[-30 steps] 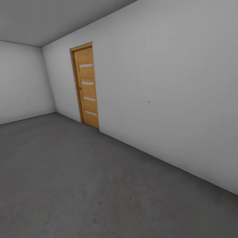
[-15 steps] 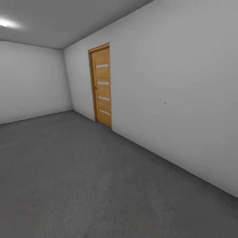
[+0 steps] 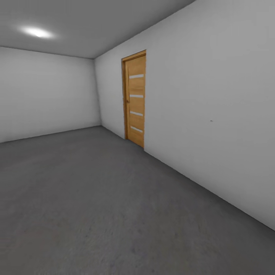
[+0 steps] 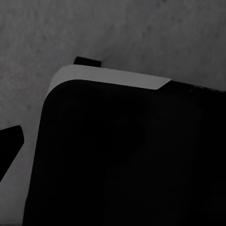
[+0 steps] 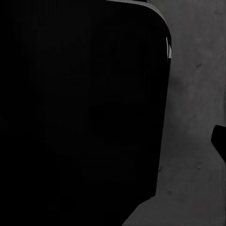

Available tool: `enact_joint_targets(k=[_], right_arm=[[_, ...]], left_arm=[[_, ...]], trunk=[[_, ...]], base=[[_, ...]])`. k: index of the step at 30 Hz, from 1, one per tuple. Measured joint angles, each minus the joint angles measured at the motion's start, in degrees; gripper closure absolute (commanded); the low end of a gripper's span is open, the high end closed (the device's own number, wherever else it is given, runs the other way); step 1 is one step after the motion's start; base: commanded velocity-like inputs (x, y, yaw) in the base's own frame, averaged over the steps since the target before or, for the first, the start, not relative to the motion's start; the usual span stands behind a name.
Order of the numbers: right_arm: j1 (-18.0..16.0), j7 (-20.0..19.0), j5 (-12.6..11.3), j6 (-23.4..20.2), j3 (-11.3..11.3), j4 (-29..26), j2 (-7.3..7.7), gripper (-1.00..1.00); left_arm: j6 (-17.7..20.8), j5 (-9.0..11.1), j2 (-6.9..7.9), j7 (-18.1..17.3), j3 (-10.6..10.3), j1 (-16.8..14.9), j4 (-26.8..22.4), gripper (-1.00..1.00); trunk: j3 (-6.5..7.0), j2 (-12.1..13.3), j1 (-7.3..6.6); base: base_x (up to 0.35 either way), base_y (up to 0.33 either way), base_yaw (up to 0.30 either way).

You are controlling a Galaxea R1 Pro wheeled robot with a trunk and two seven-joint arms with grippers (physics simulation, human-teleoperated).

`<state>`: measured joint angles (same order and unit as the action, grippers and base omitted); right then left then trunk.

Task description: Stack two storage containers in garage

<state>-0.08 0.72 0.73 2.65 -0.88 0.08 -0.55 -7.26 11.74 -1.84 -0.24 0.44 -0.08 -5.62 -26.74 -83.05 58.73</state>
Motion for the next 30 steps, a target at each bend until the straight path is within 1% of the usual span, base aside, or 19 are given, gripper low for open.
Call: enact_joint_targets(k=[6,9,11,15,16,21,30], right_arm=[[0.0,-0.03,0.22,-0.05,-0.07,0.0,0.05,-1.0],[0.0,-0.01,1.16,0.1,-0.09,0.0,0.13,-1.0],[0.0,0.0,3.45,0.94,-0.1,0.0,0.16,-1.0],[0.0,0.04,10.17,2.86,0.17,0.0,0.04,-1.0],[0.0,0.06,11.04,3.06,0.23,0.0,0.03,-1.0],[0.0,0.08,11.82,3.23,0.29,0.0,0.02,-1.0],[0.0,0.08,11.95,3.19,0.3,0.0,0.02,-1.0]], left_arm=[[0.0,0.38,0.01,0.0,-0.01,0.0,0.01,-1.0],[0.0,0.48,0.01,0.08,-0.02,0.0,0.01,-1.0],[0.0,0.55,0.01,0.13,0.01,0.0,0.01,-1.0],[0.0,0.59,0.01,0.15,0.02,0.0,0.01,-1.0],[0.0,0.6,0.01,0.16,0.02,0.0,0.01,-1.0],[0.05,0.59,0.01,0.16,-0.01,0.0,0.01,-1.0],[0.09,0.59,0.01,0.16,-0.02,0.0,0.01,-1.0]], trunk=[[0.0,0.0,0.0],[0.0,0.0,0.0],[0.0,0.0,0.0],[0.0,0.0,0.0],[0.0,0.0,0.0],[0.0,0.0,0.0],[0.0,0.0,0.0]], base=[[0.0,0.0,0.282],[0.0,0.0,0.282],[0.0,0.0,0.282],[0.0,0.0,0.282],[0.0,0.0,0.282],[0.0,0.0,0.282],[0.0,0.0,0.281]])
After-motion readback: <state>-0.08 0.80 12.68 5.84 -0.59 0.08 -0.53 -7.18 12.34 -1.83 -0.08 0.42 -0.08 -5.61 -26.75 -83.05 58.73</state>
